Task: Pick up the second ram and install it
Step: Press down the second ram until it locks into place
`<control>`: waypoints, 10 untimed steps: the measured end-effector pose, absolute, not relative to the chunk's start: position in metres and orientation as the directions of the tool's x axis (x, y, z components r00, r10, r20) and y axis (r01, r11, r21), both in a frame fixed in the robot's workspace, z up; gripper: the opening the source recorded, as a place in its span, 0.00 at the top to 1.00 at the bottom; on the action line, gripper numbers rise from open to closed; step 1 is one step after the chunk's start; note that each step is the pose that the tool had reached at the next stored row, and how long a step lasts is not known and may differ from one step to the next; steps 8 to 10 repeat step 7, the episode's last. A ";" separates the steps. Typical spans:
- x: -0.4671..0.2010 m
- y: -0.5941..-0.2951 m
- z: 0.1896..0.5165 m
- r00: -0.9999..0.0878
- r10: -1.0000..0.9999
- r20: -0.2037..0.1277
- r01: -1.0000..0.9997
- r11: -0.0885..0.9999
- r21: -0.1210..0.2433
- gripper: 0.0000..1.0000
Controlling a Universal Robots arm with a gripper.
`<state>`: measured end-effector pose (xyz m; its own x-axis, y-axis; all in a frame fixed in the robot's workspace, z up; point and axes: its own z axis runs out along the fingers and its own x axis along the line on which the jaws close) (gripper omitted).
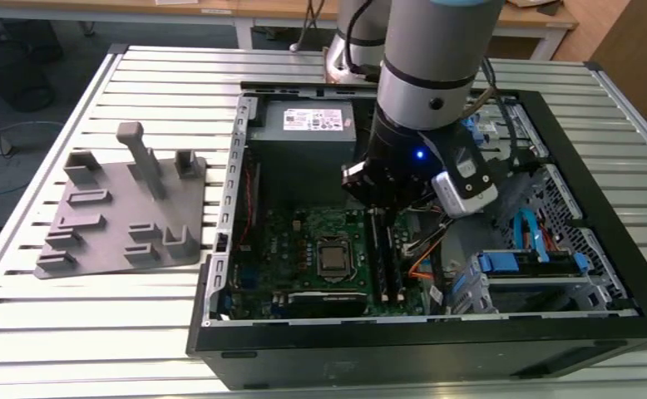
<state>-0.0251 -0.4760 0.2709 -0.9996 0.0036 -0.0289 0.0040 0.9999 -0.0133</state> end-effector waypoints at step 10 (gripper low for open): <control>-0.025 -0.476 0.273 -1.000 0.004 -0.029 0.004 1.000 -0.012 0.89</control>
